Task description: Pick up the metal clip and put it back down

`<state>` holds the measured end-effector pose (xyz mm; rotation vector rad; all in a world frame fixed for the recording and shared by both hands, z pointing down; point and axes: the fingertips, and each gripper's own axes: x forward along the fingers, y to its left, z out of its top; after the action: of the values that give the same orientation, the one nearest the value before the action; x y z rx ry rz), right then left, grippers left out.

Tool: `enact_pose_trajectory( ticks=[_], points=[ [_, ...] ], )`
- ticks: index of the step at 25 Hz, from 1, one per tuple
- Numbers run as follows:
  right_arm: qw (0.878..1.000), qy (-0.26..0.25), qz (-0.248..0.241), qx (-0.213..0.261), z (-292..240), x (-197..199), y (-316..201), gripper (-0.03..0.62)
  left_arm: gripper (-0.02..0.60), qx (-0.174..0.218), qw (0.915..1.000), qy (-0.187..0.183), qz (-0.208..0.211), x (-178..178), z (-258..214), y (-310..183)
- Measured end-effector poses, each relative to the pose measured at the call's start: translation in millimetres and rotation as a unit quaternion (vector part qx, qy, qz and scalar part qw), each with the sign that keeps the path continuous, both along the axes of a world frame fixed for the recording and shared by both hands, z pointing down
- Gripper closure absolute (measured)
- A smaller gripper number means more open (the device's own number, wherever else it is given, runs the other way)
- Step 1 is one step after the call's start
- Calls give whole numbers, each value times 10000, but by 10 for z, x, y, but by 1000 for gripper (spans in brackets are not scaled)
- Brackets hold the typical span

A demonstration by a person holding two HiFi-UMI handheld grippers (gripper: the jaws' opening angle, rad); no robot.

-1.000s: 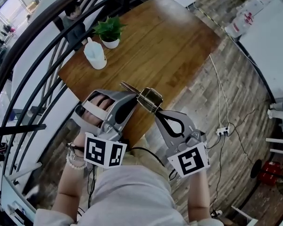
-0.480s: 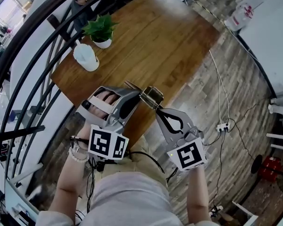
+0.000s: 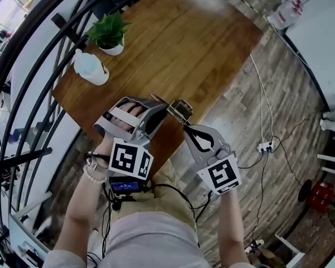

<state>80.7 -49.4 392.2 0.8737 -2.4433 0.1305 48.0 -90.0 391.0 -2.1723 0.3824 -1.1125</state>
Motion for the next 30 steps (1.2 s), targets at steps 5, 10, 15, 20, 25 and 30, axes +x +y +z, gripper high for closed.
enact_pose_trajectory(
  ticks=[5,10,15,20,25,30],
  points=[
    [9995,-145,87,-278,243,39,-62,566,497,-202,9996,-219,28,46,263,-64],
    [9977,-373,142,-545,465,95,-136,566,497,-421,9988,-241,-21,99,514,-150],
    [9956,-459,149,-803,718,137,-219,566,497,-726,9967,-369,-54,146,788,-232],
    [9934,-475,163,-1030,936,246,-281,566,495,-948,9944,-457,-63,234,1000,-298],
    [9892,-697,204,-1273,1118,316,-337,566,495,-1137,9920,-544,-105,300,1179,-350],
    [9852,-862,188,-1472,1244,348,-448,566,495,-1231,9902,-619,-242,327,1303,-452]
  ],
)
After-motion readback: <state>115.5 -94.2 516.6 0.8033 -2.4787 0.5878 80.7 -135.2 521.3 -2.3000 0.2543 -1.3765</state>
